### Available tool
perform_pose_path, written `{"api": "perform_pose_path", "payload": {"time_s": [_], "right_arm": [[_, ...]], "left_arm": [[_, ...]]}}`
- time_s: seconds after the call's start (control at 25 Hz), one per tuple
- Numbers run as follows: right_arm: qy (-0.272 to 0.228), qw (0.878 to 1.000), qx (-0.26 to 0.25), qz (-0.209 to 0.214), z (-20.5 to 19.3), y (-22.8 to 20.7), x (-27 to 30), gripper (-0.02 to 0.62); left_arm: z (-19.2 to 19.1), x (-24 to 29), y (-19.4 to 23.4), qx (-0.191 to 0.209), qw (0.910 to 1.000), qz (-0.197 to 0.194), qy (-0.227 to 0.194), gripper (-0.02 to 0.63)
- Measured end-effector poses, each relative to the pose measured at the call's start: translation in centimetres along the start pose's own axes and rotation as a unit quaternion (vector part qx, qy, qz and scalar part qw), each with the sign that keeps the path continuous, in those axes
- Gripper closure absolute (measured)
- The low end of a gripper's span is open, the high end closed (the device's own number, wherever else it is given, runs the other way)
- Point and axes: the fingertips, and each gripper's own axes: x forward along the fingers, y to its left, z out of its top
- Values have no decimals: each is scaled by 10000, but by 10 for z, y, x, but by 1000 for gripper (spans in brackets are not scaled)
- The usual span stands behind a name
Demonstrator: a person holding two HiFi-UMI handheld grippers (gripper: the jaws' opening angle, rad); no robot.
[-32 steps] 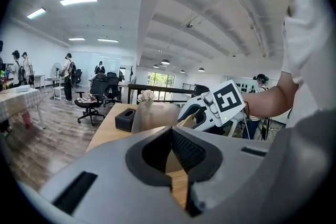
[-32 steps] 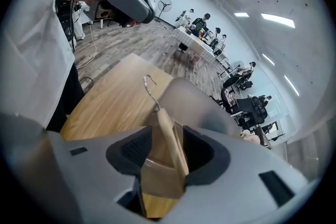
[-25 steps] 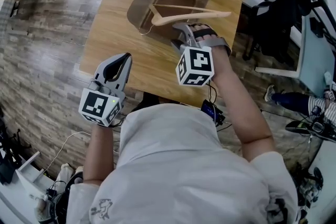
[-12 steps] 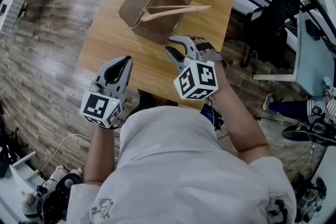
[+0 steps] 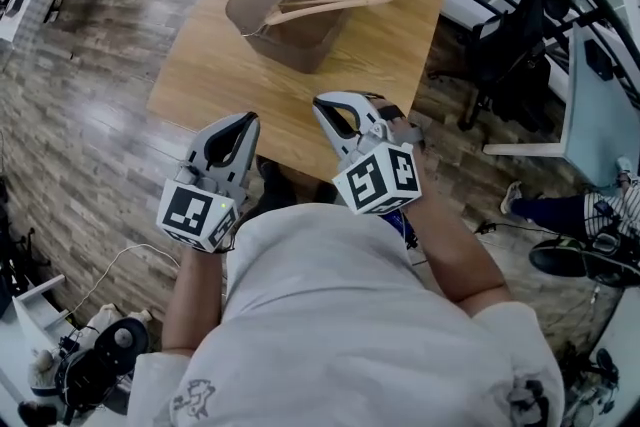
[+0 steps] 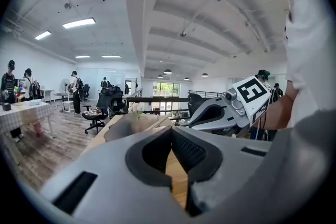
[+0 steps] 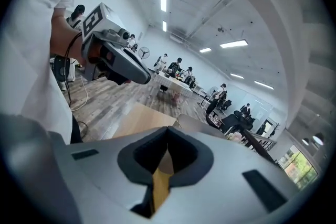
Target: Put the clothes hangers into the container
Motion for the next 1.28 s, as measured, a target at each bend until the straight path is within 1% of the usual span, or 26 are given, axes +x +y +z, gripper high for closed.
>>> {"api": "perform_pose_path", "payload": {"time_s": [0.12, 0.28, 0.4, 0.6, 1.0, 1.28], "right_arm": [[-173, 9997, 90, -118, 5, 4, -7, 589], [-400, 9980, 446, -215, 18, 7, -18, 589], [-505, 9963, 595, -352, 27, 6, -22, 589], [-481, 9945, 788, -504, 40, 15, -23, 589], [-475, 9890, 1115, -853, 74, 42, -23, 589], [-515, 9826, 1477, -998, 100, 77, -28, 589]], "left_arm": [[0, -4, -4, -2, 10000, -21, -14, 600], [5, -16, -3, 52, 9999, -37, -102, 600], [9, -23, 0, 106, 9998, -91, -153, 600], [6, -41, 4, 141, 9994, -269, -147, 600], [0, -96, 25, 206, 9980, -560, -217, 600], [-11, -138, 34, 212, 9960, -837, -245, 600]]}}
